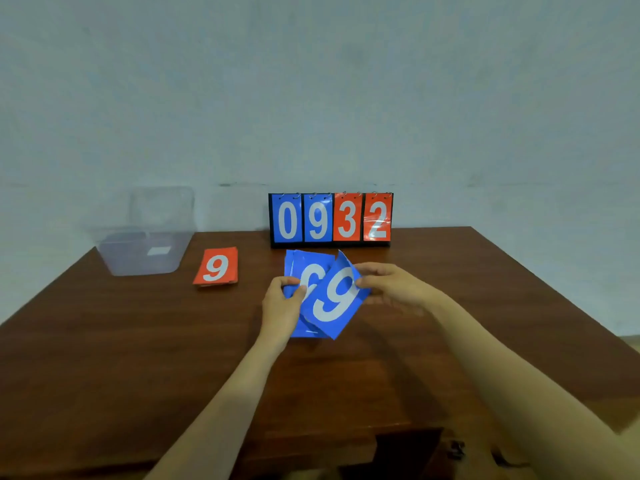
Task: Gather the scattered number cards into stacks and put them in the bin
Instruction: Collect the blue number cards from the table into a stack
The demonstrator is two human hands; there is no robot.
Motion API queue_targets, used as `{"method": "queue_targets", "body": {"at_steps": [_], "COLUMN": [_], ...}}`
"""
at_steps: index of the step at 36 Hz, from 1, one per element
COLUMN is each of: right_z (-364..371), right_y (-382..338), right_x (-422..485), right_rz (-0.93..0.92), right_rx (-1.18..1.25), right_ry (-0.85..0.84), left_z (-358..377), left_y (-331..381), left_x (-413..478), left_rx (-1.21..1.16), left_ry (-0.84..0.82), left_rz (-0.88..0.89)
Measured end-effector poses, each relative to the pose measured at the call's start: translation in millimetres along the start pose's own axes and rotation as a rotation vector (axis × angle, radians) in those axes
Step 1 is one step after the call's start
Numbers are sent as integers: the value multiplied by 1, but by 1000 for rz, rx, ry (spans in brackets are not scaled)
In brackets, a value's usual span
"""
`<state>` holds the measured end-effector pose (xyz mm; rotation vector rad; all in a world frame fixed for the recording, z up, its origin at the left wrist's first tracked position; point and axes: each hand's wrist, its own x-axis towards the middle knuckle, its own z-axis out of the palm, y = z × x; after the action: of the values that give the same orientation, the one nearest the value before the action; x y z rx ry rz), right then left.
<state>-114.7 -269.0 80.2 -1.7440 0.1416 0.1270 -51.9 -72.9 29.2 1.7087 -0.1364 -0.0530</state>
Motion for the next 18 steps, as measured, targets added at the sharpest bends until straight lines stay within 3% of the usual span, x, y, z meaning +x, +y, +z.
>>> {"method": "queue_targets", "body": {"at_steps": [6,10,14,18], "right_z": [25,39,46,46], "right_y": [-7,-15,-16,-12], "right_x": [1,1,5,12], "right_rz": [62,-13,-75,-122], "right_rx": [7,-120,-97,-271], "right_ry": [20,129,223,294], "left_z": [-16,-24,-30,-33], "left_y": [-1,-2,-2,-3], "left_x": [-12,-14,-17,-17], "left_rx": [-58,-105,-160,-219], "left_ry": [-80,-47,-29,-28], "left_rz": [2,-57,-70,-105]}}
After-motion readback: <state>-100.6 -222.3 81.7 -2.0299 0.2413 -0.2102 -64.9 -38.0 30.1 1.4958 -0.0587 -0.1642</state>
